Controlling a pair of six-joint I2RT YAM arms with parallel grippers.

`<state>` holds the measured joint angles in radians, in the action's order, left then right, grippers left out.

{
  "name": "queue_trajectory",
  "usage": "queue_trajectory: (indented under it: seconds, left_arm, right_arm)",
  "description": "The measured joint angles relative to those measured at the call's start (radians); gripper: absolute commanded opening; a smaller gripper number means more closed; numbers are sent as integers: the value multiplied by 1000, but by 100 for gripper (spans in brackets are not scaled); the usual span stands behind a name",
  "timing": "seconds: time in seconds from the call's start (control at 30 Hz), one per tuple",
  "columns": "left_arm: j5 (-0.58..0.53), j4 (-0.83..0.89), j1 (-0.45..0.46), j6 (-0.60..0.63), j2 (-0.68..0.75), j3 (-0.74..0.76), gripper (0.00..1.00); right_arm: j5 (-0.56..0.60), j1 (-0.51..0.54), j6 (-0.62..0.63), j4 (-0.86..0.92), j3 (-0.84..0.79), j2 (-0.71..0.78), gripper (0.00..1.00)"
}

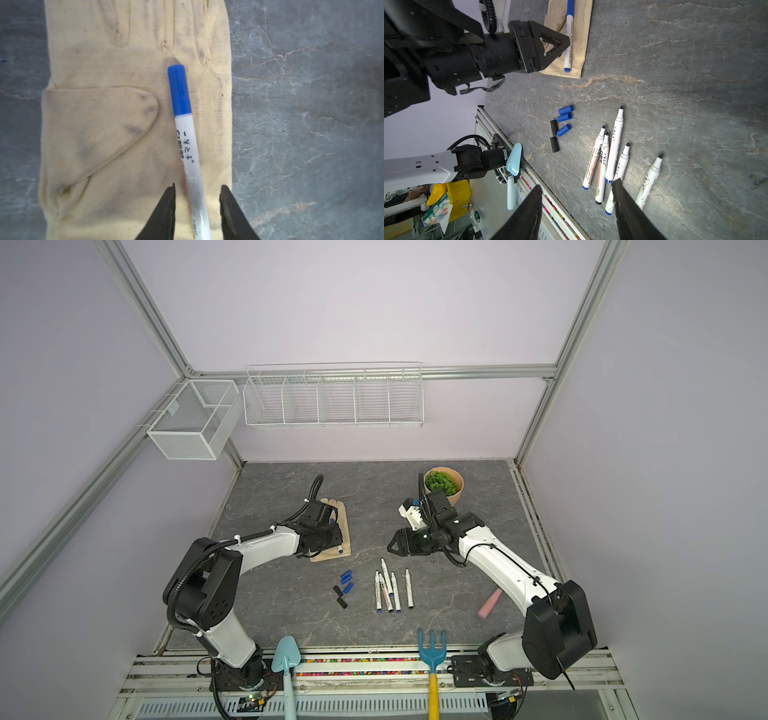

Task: Insert the pens into the pen caps
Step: 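Open the right gripper and lay the capped marker on the glove with the left gripper, then move the left gripper down over the white markers and close on one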

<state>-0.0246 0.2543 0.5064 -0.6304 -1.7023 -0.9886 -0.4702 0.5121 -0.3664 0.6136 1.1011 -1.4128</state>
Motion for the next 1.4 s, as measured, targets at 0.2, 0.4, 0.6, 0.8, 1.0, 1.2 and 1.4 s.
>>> queue_trajectory:
  seconds: [0.2,0.4,0.6,0.8,1.0,1.2,1.4]
  left_arm:
    - [-33,46,102,-5,199,72,39]
    - [-64,72,307,-59,333,197,41]
    - [-64,36,475,-118,383,308,46]
    - [-76,43,582,-87,266,219,51]
    - [-107,100,653,-38,94,53,51]
    - [-156,177,668,-39,30,-5,50]
    - [-171,190,667,-39,37,-4,49]
  right_arm:
    - [14,8,6,3,0,0,57]
    - [53,54,27,13,0,-8,57]
    - [107,101,44,42,0,-48,57]
    - [149,90,42,44,0,-48,57]
    - [162,65,37,43,-1,-44,57]
    - [167,50,34,43,-3,-27,57]
    - [163,49,34,43,-12,-19,57]
